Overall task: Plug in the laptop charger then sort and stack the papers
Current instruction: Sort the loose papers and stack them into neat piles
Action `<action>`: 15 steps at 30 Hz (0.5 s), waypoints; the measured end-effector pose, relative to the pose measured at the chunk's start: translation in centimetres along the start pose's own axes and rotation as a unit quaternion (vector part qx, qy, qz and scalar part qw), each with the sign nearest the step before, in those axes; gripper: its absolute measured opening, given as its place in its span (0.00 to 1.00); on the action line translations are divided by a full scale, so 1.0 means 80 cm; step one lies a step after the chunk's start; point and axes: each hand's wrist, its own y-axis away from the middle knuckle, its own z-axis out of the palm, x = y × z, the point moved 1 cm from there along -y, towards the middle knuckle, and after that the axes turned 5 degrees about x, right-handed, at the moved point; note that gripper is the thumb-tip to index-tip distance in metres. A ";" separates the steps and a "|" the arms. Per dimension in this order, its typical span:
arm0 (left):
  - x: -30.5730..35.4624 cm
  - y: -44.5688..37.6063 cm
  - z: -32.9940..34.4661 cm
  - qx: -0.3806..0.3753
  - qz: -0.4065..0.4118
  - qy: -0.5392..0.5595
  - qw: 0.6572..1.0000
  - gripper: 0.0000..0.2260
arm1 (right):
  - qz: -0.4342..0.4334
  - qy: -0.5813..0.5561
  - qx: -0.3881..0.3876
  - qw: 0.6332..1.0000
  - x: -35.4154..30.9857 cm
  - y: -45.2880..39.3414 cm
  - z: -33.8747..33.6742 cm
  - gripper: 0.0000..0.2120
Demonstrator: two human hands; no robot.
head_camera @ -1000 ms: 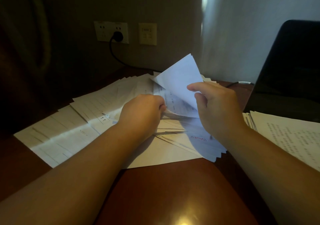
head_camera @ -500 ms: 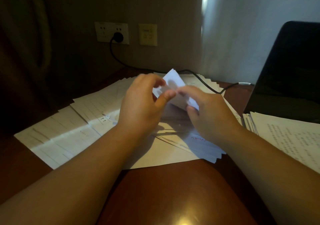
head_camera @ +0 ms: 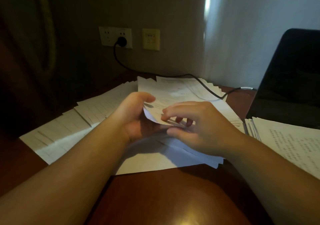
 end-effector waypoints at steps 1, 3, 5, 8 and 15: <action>0.000 0.000 -0.001 0.006 0.004 -0.016 1.000 0.17 | 0.043 -0.043 -0.004 0.998 0.002 0.001 -0.002 0.10; 0.002 -0.006 -0.007 0.023 0.038 -0.047 0.998 0.20 | 0.114 -0.102 0.036 0.988 0.009 0.001 -0.006 0.11; 0.004 -0.005 -0.010 0.030 0.098 -0.077 0.992 0.21 | 0.185 -0.057 0.120 0.974 0.020 -0.002 -0.012 0.12; 0.007 0.005 -0.014 -0.001 0.173 -0.107 0.979 0.26 | 0.349 -0.073 0.202 0.912 0.036 -0.006 -0.024 0.24; 0.014 0.036 -0.001 -0.094 0.246 -0.150 0.953 0.25 | 0.434 -0.294 0.215 0.824 0.031 -0.005 -0.048 0.11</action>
